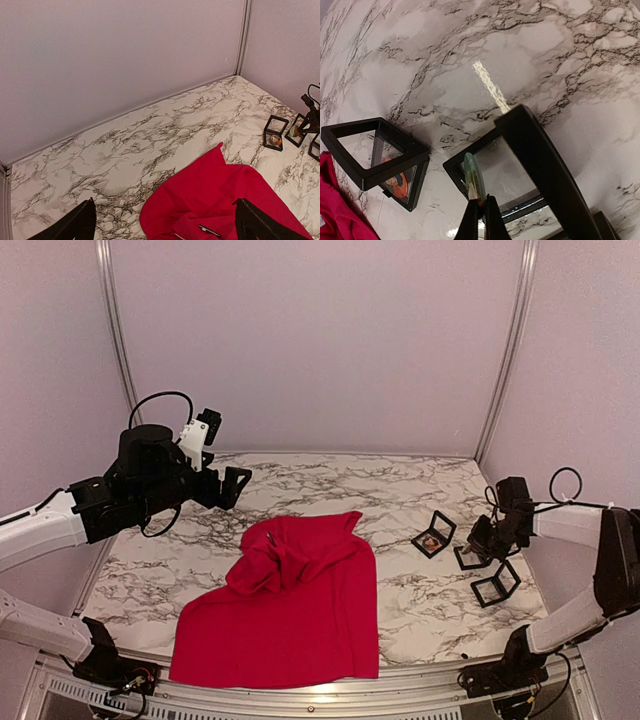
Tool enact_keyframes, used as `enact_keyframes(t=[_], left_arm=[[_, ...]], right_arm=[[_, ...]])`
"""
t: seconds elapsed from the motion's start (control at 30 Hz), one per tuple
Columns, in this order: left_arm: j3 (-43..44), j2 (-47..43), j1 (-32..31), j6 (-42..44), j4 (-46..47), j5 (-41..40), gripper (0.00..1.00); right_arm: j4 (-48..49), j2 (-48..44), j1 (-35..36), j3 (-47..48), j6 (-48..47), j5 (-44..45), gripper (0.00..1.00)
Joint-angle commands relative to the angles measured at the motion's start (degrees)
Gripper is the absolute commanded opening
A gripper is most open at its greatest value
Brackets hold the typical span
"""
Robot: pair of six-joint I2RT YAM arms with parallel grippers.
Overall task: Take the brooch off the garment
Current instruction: Place the brooch in the brooch box.
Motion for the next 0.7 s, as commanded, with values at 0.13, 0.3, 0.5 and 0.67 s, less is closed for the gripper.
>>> enact_keyframes(t=[0.13,0.3,0.5,0.67], left_arm=[[-0.25,0.14,0.33,-0.11,-1.16,0.5,0.99],[-0.38,0.07,0.39,-0.19,-1.1,0.49,0.99],[-0.34,-0.03,0.43,-0.15,-1.18,0.49,0.99],[-0.36,0.05,0.47,-0.2,-1.14,0.6,0.99]], right_arm=[[1.71,0.34,-0.41,-0.67,0.42,0.35,0.0],[2.1,0.35,-0.37,-1.24,0.78,0.27,0.0],[2.51,0.56,-0.37,-1.64,1.04,-0.1,0.0],[2.06,0.78,-0.4,-1.49,1.08,-0.04,0.0]])
